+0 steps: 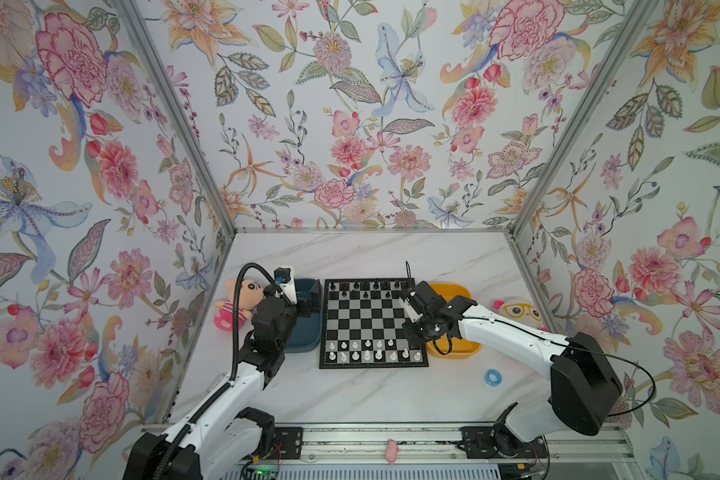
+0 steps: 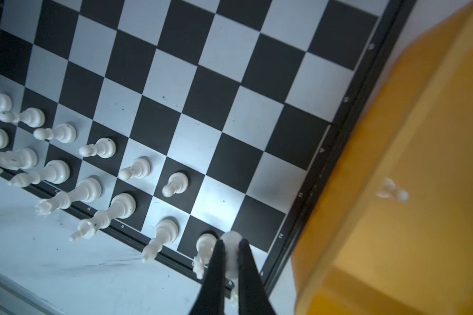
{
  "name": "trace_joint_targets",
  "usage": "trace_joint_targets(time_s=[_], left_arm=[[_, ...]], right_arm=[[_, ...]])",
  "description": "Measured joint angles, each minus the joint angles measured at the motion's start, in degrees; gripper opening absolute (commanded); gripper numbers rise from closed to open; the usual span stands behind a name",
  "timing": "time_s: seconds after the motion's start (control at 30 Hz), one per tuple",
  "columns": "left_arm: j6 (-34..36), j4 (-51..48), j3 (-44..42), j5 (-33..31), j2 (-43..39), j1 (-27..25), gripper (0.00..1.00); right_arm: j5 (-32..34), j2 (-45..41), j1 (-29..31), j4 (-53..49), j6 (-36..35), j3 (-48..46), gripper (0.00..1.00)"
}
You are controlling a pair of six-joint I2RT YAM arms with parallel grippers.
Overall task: Set up the chess pieces on the board
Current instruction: 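Carry the white pawn with the right gripper over the board's near rows, then lower the pawn onto the next square in the pawn row and release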
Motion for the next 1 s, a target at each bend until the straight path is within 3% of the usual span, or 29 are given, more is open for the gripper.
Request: trace_joint_targets(time_s=[0.3, 1.0], left_arm=[[0.02, 0.00, -0.42, 0.00, -0.28, 0.00, 0.99], [0.02, 0.00, -0.44, -0.02, -0.28, 0.00, 0.99]], right_arm=[[-1.49, 6.91, 1.62, 1.16, -0.02, 2.34, 0.00], [0.72, 8.13, 1.90, 1.73, 0.00, 2.36, 0.00]])
